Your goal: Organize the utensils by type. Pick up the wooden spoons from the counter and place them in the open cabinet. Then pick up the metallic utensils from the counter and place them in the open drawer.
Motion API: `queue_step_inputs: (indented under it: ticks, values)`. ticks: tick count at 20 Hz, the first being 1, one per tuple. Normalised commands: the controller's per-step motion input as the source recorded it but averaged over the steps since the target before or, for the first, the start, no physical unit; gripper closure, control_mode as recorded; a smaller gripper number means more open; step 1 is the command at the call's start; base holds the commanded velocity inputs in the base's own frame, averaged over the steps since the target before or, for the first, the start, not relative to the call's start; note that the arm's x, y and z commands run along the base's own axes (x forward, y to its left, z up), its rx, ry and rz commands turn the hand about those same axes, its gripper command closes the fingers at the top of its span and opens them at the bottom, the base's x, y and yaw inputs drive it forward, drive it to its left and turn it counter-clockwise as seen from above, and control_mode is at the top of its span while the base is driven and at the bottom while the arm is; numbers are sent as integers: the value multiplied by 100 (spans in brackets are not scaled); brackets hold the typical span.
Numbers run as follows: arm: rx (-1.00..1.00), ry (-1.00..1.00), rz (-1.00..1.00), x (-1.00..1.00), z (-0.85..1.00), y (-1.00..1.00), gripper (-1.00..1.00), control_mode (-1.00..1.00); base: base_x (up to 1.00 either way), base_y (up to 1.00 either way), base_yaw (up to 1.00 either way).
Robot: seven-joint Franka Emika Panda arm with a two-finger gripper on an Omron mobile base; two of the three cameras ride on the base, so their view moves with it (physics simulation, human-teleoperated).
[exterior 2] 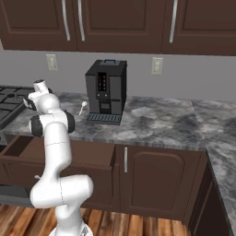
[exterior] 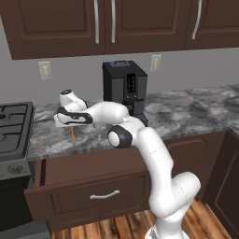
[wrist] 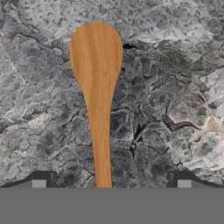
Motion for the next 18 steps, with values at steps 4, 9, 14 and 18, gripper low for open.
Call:
queue_step_inputs:
  ticks: [4,9,14,18]
  values:
    - [0,0,0,32,-19,19,-100,-100,0,0,0]
    - [0,0,0,21,-25,26,-100,-100,0,0,0]
    - [0,0,0,17,-8,15,-100,-100,0,0,0]
    - [0,0,0,-1,-25,2,100,-100,0,0,0]
